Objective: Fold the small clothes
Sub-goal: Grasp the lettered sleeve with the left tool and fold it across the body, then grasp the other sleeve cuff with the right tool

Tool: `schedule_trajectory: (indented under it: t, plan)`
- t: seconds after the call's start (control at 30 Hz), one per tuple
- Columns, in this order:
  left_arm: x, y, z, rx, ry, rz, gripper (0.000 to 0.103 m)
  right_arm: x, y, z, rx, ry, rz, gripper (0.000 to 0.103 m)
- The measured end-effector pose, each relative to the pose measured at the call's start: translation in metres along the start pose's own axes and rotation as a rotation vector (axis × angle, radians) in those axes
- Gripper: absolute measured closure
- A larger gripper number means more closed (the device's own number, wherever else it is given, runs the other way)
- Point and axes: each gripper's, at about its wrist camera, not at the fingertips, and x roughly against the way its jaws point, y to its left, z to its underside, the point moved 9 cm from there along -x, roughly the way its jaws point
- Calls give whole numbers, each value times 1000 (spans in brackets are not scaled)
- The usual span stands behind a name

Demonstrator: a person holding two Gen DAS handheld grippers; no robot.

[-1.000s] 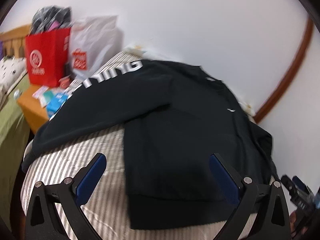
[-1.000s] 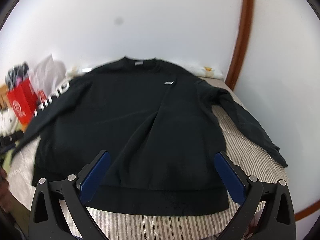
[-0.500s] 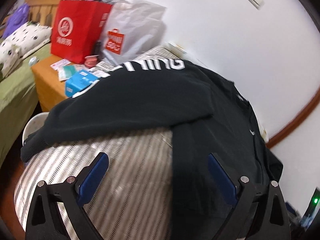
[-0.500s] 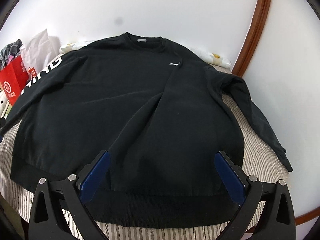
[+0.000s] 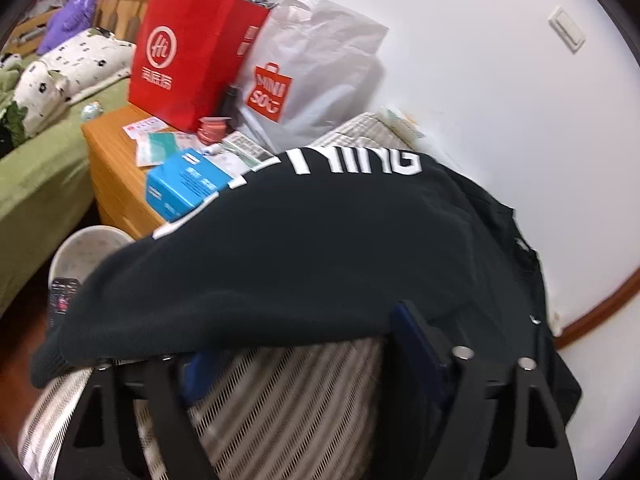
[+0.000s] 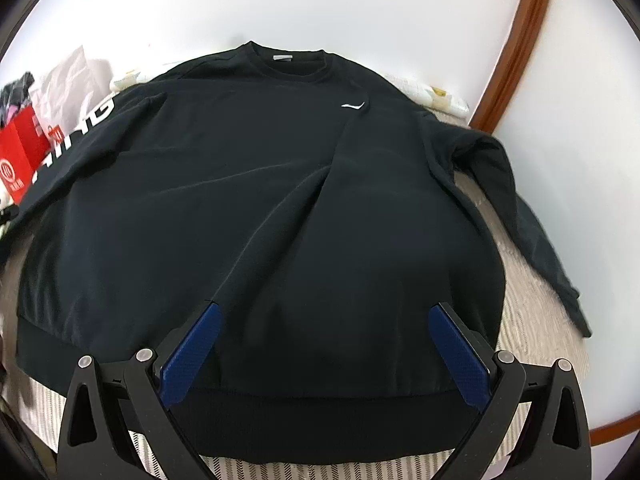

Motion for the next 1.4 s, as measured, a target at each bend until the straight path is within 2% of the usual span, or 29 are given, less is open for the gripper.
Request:
schedule_trajectory:
  t: [0.07,0.1,0.17,0.2,0.27,0.33,0.47,0.6,0.77,0.87,1.0,1.17,1.3,1.4]
  plan:
    - [-3,4,-5,-1,-23,-59,50,0,3,-1,32,-5,23,1]
    - [-5,6,-7,-10,-34,-91,55,0,4,-1,42,-5,31,1]
    - [-10,6,-9,-71,-35,-160,83,1,6,0,51,-5,35,1]
    - [-13,5,-10,-106,-26,-184,86,0,6,-1,48,-3,34,1]
    - [-11,0,-13,-143,-20,-173,94,1,9,-1,28,2,4,1]
    - [-3,-6,-18,-141,-24,-145,94,3,13,-1,28,-7,-26,1]
    - [18,-30,-31,-198,-66,-111,96,6,16,-4,53,-36,-12,1]
    - [42,-70,-42,-269,-128,-73,96,8,2,-3,49,-63,0,1]
    - [51,-148,-39,-394,-155,-1,96,13,-34,0,-15,-85,1,1]
    - [46,-200,-29,-468,-164,45,96,17,-67,6,-45,-88,49,1]
    - [33,-265,-3,-551,-140,110,96,30,-120,18,-90,-99,127,1]
    - [5,-341,49,-651,-31,200,96,37,-181,41,-183,-83,204,1]
    - [-22,-378,87,-724,42,216,96,32,-212,61,-240,-49,236,1]
    - [-42,-389,102,-749,94,205,96,26,-217,68,-248,-30,249,1]
